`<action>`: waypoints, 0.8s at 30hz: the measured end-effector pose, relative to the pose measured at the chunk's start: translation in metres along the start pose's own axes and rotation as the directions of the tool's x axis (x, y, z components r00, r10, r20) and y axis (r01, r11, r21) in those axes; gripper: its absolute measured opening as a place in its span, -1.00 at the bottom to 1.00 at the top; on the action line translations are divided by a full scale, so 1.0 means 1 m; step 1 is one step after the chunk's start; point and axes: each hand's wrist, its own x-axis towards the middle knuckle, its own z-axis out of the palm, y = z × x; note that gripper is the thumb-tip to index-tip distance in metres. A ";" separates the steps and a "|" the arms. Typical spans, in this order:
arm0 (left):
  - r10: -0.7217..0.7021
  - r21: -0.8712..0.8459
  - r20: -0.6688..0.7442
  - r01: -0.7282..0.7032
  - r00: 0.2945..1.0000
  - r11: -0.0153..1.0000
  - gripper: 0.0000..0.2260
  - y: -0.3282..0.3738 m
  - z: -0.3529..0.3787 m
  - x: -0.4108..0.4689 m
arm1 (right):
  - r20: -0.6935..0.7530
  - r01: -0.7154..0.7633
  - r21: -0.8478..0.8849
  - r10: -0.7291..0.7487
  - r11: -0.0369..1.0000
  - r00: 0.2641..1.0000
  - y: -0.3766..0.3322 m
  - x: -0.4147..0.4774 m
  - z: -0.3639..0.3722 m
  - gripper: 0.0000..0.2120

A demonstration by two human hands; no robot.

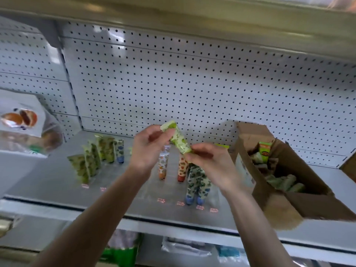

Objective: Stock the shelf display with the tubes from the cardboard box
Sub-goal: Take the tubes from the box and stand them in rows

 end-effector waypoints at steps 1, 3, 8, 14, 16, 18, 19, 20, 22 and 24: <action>0.012 0.009 0.000 -0.012 1.000 1.000 -0.91 0.002 -0.008 0.003 | 0.007 0.014 0.017 -0.014 1.000 1.000 -0.002 0.001 0.009 -0.83; 0.031 0.027 0.005 -0.031 1.000 0.999 -0.93 0.007 -0.025 0.008 | 0.010 0.037 0.052 -0.038 0.998 0.999 -0.005 0.004 0.028 -0.82; 0.075 0.150 0.076 -0.086 0.994 0.985 -0.84 0.011 -0.068 0.022 | 0.041 0.032 0.105 -0.036 0.994 0.998 -0.004 0.011 0.075 -0.82; 0.021 0.257 0.196 -0.072 0.980 0.964 -0.96 0.005 -0.105 0.031 | 0.051 -0.033 0.041 0.030 0.999 0.998 0.018 0.025 0.126 -0.89; 0.037 0.336 0.225 -0.113 0.974 0.935 -0.94 0.001 -0.114 0.035 | 0.051 -0.048 0.070 0.044 0.996 0.998 0.025 0.027 0.138 -0.86; 0.017 0.450 0.258 -0.136 0.966 0.882 -0.96 -0.005 -0.122 0.040 | 0.049 -0.062 0.063 0.059 0.996 0.997 0.030 0.029 0.147 -0.85; 0.003 0.502 0.274 -0.146 0.962 0.852 -0.95 -0.008 -0.125 0.043 | 0.050 -0.069 0.052 0.066 0.996 0.997 0.034 0.030 0.151 -0.84; -0.008 0.534 0.289 -0.154 0.957 0.832 -0.93 -0.012 -0.127 0.046 | 0.047 -0.078 0.045 0.076 0.996 0.996 0.037 0.031 0.154 -0.83; -0.007 0.561 0.306 -0.174 0.952 0.810 -0.95 -0.019 -0.129 0.048 | 0.027 -0.099 0.022 0.098 0.995 0.995 0.044 0.033 0.161 -0.82; -0.009 0.602 0.306 -0.186 0.952 0.776 -0.93 -0.024 -0.130 0.050 | 0.011 -0.122 -0.004 0.122 0.993 0.993 0.051 0.036 0.167 -0.82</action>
